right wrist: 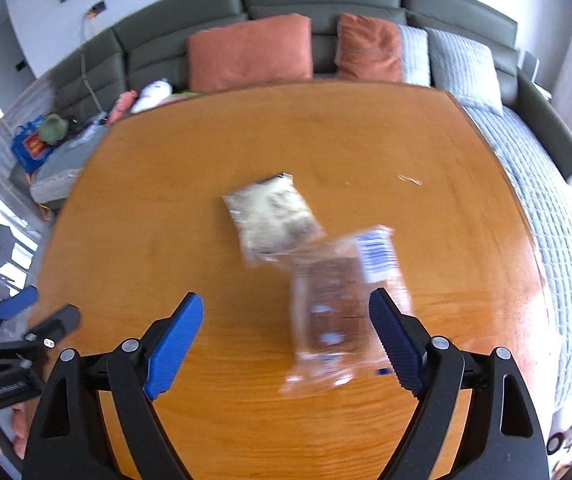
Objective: Collect trash
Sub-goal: 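Move both open tools back over the table, then grasp the clear bread bag with the right tool while the left tool grasps the white packet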
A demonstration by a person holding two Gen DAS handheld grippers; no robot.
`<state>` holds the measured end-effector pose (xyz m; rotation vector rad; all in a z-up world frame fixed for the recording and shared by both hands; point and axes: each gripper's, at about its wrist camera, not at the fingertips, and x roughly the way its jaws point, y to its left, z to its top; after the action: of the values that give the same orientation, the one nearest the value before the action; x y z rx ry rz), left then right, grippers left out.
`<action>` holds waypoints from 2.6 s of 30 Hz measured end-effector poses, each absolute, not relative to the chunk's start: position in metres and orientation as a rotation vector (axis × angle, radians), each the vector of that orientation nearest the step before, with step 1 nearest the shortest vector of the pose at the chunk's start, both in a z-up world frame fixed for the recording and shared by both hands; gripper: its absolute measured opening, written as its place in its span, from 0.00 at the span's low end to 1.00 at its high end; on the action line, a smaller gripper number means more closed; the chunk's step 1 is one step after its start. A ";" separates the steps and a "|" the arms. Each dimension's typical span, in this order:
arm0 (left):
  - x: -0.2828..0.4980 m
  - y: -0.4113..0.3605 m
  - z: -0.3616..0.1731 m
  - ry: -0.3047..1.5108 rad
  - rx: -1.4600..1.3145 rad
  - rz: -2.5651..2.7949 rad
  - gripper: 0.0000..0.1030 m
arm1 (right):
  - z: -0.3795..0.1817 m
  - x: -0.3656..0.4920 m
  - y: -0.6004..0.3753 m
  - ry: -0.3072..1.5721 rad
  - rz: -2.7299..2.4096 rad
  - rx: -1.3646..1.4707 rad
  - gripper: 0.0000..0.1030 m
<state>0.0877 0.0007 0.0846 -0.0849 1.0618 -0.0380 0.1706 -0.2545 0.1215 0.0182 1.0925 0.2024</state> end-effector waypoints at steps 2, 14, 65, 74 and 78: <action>0.097 -0.014 0.083 1.073 -0.075 -0.045 0.94 | 0.110 0.177 -0.268 1.121 0.196 0.017 0.83; 0.150 -0.062 0.065 1.142 -0.043 -0.022 0.94 | 0.064 0.205 -0.282 1.191 0.210 -0.035 0.89; 0.177 -0.110 0.055 1.068 -0.085 -0.229 0.35 | 0.119 0.195 -0.321 1.076 0.156 0.134 0.69; 0.133 -0.045 0.074 1.019 -0.127 -0.181 0.35 | 0.147 0.181 -0.248 1.027 0.247 0.069 0.69; 0.108 0.002 0.079 1.007 -0.154 -0.134 0.35 | 0.154 0.169 -0.200 1.015 0.305 0.041 0.69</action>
<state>0.1085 0.0016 0.0787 -0.1540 1.0067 -0.1339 0.1690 -0.2005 0.1539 0.0410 1.0146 0.3052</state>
